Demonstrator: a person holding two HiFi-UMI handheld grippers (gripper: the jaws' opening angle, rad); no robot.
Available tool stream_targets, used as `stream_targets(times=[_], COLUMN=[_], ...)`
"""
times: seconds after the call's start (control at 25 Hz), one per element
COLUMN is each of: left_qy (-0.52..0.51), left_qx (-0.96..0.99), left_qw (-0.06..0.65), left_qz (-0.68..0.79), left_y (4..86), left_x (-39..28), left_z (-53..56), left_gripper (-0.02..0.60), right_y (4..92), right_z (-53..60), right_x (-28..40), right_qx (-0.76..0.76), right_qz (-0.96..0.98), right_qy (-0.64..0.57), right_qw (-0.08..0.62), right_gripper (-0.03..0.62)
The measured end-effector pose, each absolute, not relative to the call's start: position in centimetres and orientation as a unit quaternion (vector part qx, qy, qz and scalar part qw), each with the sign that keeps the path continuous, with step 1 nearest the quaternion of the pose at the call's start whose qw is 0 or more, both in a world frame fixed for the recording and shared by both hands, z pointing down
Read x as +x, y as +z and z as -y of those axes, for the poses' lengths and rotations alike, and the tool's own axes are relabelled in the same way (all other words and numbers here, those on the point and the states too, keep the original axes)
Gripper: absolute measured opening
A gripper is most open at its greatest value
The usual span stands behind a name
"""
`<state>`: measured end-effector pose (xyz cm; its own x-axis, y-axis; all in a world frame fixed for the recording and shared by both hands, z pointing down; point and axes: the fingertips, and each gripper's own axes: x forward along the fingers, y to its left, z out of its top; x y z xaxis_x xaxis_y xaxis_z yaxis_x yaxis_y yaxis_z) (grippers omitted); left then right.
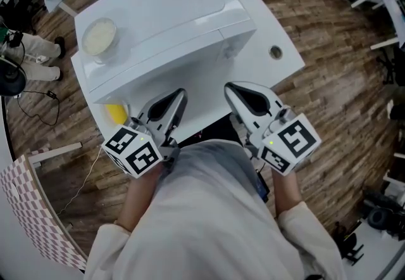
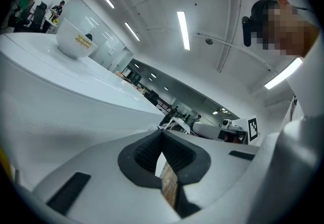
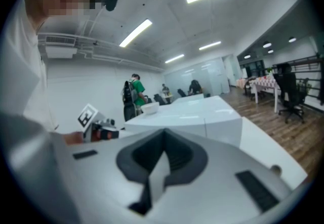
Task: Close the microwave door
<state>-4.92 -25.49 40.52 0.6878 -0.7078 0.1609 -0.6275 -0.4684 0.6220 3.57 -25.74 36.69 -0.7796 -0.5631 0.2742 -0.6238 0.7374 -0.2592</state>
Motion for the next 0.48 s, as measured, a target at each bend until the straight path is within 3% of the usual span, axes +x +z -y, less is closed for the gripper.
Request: stream_targets(times=[0.48], left_qy=[-0.022], left_qx=[0.863], left_qw=[0.269], left_qz=[0.427], left_y=[39.4], left_x=[-6.3], left_z=[24.5], left_gripper=[0.012], right_y=[36.8], right_z=[24.6], right_x=[3.5], right_qx=[0.318], right_qz=[0.931], right_qy=[0.139], right_qw=[0.11], right_gripper=[0.021])
